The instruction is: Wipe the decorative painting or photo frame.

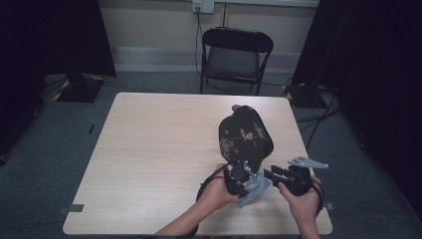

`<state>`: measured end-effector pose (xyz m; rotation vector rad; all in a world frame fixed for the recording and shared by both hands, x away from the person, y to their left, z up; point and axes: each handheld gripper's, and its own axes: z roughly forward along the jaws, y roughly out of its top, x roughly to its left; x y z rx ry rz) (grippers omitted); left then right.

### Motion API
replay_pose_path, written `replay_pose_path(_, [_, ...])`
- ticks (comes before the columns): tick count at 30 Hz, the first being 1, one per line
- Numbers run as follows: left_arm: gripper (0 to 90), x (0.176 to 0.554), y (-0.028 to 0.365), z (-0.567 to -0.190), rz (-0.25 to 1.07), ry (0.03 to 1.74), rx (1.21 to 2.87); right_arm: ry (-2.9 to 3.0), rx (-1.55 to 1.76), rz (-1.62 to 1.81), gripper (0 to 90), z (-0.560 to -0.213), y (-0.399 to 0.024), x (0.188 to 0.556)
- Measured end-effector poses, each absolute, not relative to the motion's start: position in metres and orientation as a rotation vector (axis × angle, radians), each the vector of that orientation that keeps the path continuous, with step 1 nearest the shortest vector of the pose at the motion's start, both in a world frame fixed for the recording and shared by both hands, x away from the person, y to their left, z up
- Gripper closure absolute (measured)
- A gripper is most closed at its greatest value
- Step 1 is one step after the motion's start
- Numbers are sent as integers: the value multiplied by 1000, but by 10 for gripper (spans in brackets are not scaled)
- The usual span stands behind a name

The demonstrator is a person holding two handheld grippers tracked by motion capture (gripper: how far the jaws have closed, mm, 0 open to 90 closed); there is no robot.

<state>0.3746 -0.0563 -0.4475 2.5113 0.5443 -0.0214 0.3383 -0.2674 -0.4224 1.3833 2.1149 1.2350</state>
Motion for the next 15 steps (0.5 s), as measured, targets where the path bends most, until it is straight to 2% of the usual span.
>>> replay_pose_path(7, [788, 383, -51, -447, 11, 585, 2529, 2116, 1382, 1237, 601, -422, -267, 338])
replay_pose_path(15, [789, 386, -50, -456, -10, 621, 2546, 2116, 1379, 1237, 600, -423, -267, 338])
